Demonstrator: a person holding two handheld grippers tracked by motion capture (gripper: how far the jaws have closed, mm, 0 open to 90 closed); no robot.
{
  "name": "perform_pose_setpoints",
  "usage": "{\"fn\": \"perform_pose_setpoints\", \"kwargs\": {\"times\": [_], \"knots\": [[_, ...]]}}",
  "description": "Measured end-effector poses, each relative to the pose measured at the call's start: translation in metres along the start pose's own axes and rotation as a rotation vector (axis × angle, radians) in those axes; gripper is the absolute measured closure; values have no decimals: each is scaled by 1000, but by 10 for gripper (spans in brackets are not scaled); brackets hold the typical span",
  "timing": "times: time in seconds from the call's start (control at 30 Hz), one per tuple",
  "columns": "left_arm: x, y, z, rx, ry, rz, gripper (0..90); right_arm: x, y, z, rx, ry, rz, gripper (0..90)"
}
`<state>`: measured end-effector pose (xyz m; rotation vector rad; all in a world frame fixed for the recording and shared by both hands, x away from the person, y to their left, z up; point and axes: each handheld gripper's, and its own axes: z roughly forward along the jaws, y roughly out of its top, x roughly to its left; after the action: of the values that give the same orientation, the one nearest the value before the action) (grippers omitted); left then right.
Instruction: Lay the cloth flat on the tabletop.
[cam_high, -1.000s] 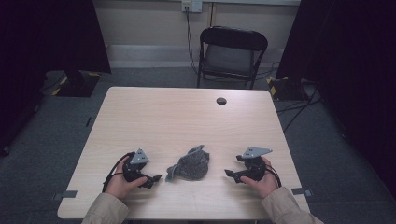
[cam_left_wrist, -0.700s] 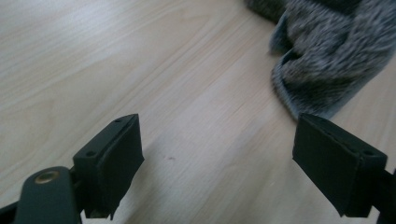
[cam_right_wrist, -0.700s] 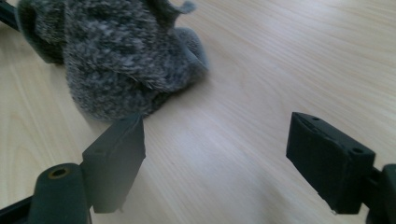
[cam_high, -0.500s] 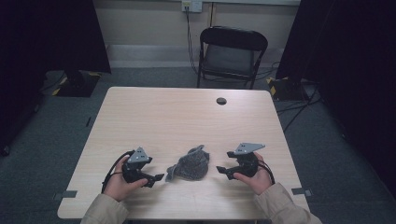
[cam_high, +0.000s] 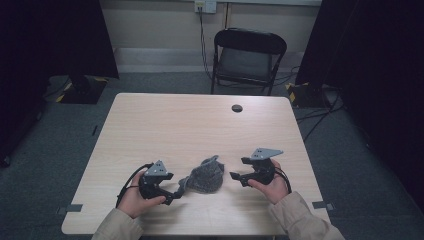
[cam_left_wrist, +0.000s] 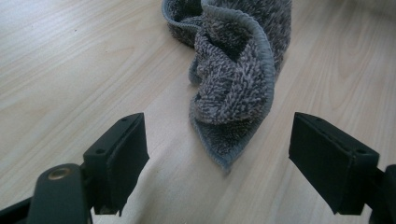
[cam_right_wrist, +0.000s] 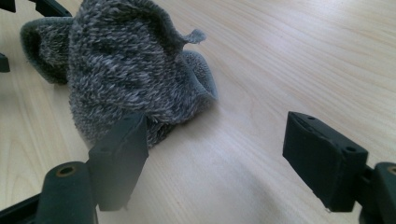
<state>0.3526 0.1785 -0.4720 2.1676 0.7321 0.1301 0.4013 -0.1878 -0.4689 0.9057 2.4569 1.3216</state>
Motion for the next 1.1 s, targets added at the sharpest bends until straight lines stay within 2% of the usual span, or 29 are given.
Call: {"fn": "perform_pose_setpoints", "kwargs": {"times": [0.23, 0.43, 0.63, 0.7, 0.87, 0.93, 1.0, 1.1], "knots": [[-2, 5, 6, -6, -14, 7, 203, -1, 5, 10, -21, -28, 25, 223], [2, 9, 12, -16, -4, -20, 205, 0, 7, 20, -17, -28, 31, 207], [7, 9, 19, 5, 19, -16, 212, 1, 11, 27, -25, -24, 26, 206], [9, 10, 20, 6, 23, -23, 211, 3, 12, 31, -10, -24, 12, 214], [15, 13, 24, -18, 69, -39, 209, 9, 8, 38, 22, 2, -16, 221], [18, 15, 27, -23, 82, -39, 211, 11, 6, 38, 34, 17, -6, 222], [20, 16, 30, -26, 81, -37, 212, 13, 4, 38, 49, 31, -4, 222], [21, 20, 35, -20, 66, -25, 216, 20, 2, 35, 66, 46, -27, 225]]}}
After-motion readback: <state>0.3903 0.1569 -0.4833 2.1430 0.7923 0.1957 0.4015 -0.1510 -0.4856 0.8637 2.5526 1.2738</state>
